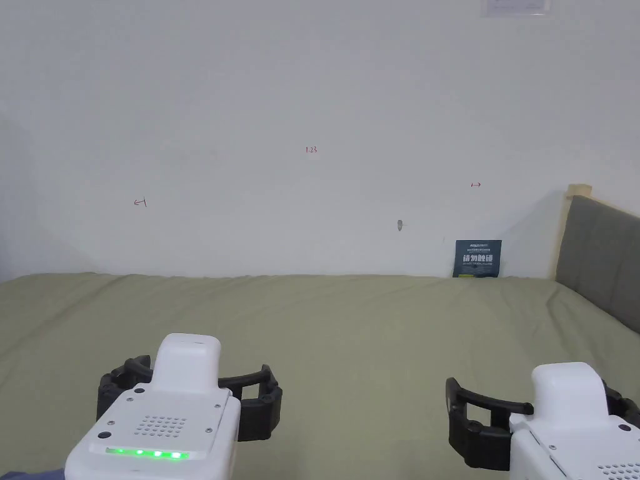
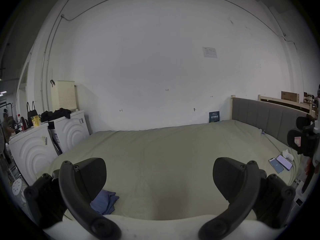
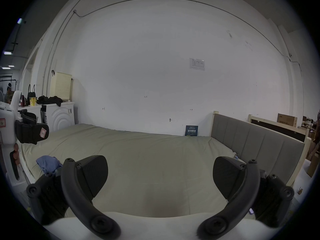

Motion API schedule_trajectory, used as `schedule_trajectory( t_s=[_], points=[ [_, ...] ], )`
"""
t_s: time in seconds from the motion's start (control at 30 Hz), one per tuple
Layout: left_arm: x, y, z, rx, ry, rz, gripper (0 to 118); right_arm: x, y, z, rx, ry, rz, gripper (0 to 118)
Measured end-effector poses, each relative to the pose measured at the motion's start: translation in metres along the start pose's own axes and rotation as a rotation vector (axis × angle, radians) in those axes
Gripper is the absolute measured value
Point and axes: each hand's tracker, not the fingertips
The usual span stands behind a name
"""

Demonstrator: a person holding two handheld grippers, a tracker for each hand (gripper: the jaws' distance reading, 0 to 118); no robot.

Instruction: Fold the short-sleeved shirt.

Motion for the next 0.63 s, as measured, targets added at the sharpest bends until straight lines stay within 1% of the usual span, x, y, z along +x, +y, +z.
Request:
schedule_trajectory(
  t_s=[0.13,0.23,0.3,0.37,0.4,0.43,0.47,0.53,0.63],
  points=[
    [0.003,-0.007,0.000,-0.004,0.005,-0.024,118,-0.002,-0.006,-0.002,-0.020,0.001,-0.008,118],
    [0.002,-0.005,-0.001,-0.057,-0.029,0.002,118,-0.001,-0.008,-0.003,-0.026,0.004,-0.021,118],
    [-0.001,-0.004,0.000,-0.050,-0.052,0.011,118,0.000,-0.008,-0.003,-0.024,0.007,-0.025,118],
    [0.000,-0.003,0.001,0.002,-0.002,0.044,118,0.000,-0.007,-0.002,-0.021,0.008,-0.024,118],
    [-0.002,-0.003,0.001,0.033,-0.009,0.078,118,0.000,-0.006,-0.003,-0.020,0.008,-0.024,118],
    [-0.003,-0.003,0.003,0.031,-0.023,0.103,118,0.000,-0.005,-0.002,-0.020,0.008,-0.024,118],
    [-0.005,0.001,0.002,-0.030,-0.030,0.127,118,0.000,-0.004,-0.001,-0.018,0.011,-0.026,118],
    [-0.004,0.005,0.001,-0.088,-0.032,0.090,118,0.000,-0.003,-0.001,-0.014,0.014,-0.028,118],
    [-0.006,0.000,0.001,-0.066,-0.053,0.074,118,0.000,-0.002,0.001,-0.010,0.010,-0.023,118]
  ],
)
